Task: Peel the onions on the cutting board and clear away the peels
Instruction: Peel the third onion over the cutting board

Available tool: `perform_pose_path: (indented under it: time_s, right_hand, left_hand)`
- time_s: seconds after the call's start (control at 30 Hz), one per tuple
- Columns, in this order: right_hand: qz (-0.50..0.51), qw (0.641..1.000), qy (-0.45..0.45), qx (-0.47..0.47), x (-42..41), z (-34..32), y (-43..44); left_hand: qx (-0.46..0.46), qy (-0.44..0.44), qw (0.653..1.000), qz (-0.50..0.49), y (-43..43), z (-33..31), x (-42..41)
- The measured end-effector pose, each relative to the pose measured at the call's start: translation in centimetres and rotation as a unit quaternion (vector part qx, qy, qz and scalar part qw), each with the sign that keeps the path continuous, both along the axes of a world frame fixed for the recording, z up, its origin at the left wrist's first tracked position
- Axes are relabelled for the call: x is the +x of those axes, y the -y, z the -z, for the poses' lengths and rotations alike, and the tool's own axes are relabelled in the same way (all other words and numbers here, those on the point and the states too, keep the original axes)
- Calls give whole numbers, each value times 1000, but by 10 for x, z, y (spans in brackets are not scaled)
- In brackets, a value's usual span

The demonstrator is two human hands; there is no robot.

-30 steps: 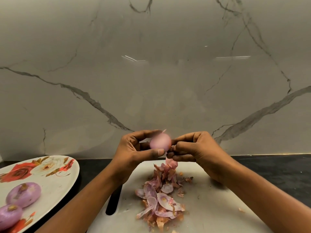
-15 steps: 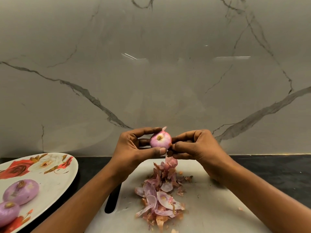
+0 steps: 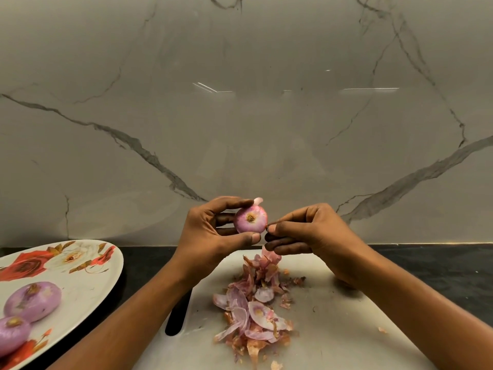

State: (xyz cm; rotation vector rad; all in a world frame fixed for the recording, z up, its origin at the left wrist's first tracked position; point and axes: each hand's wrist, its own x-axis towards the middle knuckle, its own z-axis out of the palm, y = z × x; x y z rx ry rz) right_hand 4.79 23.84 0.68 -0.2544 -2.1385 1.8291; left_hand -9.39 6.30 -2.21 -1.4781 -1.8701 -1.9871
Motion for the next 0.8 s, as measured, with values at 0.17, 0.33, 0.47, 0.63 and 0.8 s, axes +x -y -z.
perform_pose_path:
  time_s: [0.17, 0.33, 0.47, 0.63, 0.8]
  right_hand:
    - [9, 1000, 3, 26, 1, 0, 1]
    - [26, 999, 1, 38, 1, 1, 4]
    - [41, 998, -6, 54, 0, 2, 5]
    - [53, 996, -15, 70, -2, 3, 3]
    - [69, 997, -23, 40, 0, 0, -2]
  left_hand:
    - [-5, -102, 994, -24, 0, 2, -1]
    - [0, -162, 986, -41, 1, 2, -3]
    - [-2, -145, 989, -36, 1, 2, -3]
    - [0, -77, 997, -13, 0, 1, -1]
    - [10, 18, 1000, 20, 0, 1, 0]
